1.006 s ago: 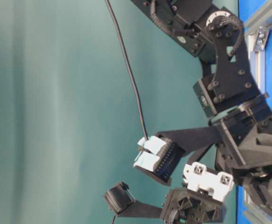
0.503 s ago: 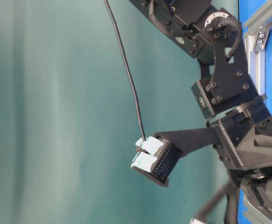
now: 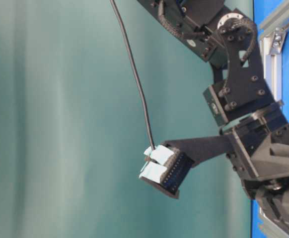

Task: Insert the wire through the string loop located on the left side.
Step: 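Swing the left gripper open toward the plug beyond the loop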

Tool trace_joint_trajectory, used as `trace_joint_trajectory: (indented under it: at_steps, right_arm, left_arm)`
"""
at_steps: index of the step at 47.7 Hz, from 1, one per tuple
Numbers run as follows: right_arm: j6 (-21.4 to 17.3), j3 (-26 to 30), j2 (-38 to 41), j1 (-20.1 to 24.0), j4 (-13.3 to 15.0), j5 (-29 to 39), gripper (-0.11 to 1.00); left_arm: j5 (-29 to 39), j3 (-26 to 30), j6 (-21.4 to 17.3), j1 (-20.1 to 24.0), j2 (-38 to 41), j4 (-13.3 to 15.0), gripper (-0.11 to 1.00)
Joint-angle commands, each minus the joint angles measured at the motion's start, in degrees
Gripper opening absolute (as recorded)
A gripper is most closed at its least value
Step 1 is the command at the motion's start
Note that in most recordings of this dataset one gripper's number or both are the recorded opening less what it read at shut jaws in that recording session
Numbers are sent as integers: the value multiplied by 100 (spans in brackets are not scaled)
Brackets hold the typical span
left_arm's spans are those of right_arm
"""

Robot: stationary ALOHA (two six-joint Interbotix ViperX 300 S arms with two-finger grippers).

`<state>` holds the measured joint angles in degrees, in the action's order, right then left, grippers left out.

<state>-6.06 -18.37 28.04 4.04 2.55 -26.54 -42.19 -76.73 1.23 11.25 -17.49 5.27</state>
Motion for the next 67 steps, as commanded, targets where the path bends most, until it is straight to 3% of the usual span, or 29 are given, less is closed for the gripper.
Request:
trace_joint_trajectory:
  at_steps: [1, 12, 17, 44, 49, 57, 60, 63, 67]
  right_arm:
    - [0, 123, -141, -9, 9, -44, 0]
    - [-9, 132, -141, 0, 0, -44, 0]
    - [-9, 141, -141, 0, 0, -53, 0]
    - [-9, 141, -141, -9, 0, -97, 0]
    - [-9, 141, -141, -9, 0, -97, 0]
    - [-9, 132, -141, 0, 9, -97, 0]
    - [-9, 132, -141, -9, 0, -97, 0]
    - [-9, 132, -141, -9, 9, -97, 0]
    - [-9, 132, -141, -9, 9, -97, 0]
  left_arm:
    - [-9, 9, 9, -185, -88, -35, 0]
    - [-9, 53, -9, -1512, -79, -88, 0]
    - [0, 53, -18, -1881, -70, -79, 0]
    - [308, 123, -9, -1951, -53, -88, 1]
    - [316, 132, 26, -1986, -62, -88, 21]
    - [343, 167, 105, -2013, -62, -88, 71]
    - [369, 167, 123, -2013, -70, -88, 85]
    - [448, 167, 132, -2021, -114, -88, 92]
    - [562, 202, 123, -2048, -193, -88, 89]
